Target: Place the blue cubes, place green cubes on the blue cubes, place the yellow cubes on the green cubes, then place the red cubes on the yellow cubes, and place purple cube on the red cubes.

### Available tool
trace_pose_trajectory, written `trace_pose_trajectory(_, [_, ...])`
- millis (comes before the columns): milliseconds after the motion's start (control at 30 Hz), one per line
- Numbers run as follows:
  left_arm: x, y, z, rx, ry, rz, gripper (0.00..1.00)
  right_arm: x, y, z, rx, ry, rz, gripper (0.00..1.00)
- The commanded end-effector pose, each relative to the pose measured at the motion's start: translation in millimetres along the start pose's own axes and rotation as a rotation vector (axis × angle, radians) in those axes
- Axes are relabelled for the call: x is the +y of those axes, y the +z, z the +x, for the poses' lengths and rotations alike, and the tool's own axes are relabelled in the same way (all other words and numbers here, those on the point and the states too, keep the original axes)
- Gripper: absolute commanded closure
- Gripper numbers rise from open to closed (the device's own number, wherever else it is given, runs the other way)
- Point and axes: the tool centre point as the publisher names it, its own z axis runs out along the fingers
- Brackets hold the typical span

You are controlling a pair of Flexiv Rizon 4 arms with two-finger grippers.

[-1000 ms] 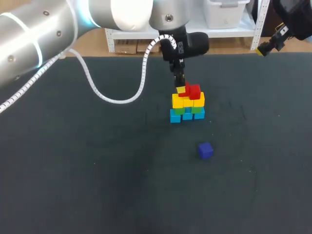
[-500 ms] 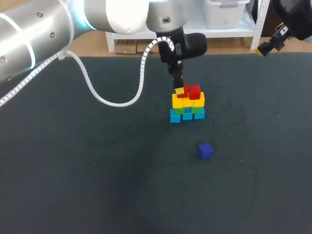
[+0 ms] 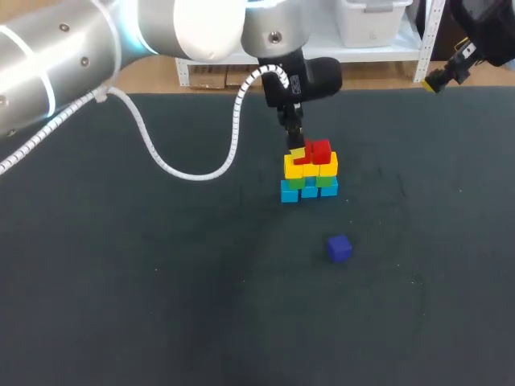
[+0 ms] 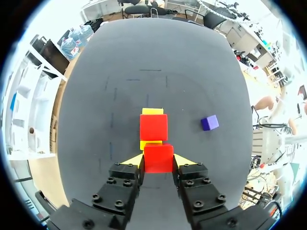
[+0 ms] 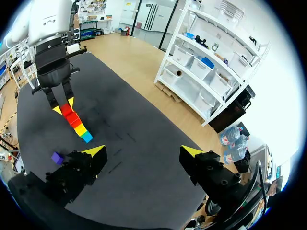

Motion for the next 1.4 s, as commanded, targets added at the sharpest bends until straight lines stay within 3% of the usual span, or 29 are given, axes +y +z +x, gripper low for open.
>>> trace_pose_trajectory(33, [-1.1, 1.2, 1.1, -0.005, -0.003, -0.005, 0.91, 0.8, -0.3, 0.5, -0.001, 0.001, 0.004, 0.0])
trace_pose_trajectory(933, [-2.2, 1.6, -0.4, -0.01, -0.004, 0.002, 0.56, 0.8, -0.3, 0.5, -0.001, 0.001, 0.004, 0.0])
trace_pose_trajectory(1400, [-0.8, 2.9, -2.1, -0.015, 0.001, -0.01, 0.56, 0.8, -0.3, 0.5, -0.001, 0.001, 0.004, 0.0])
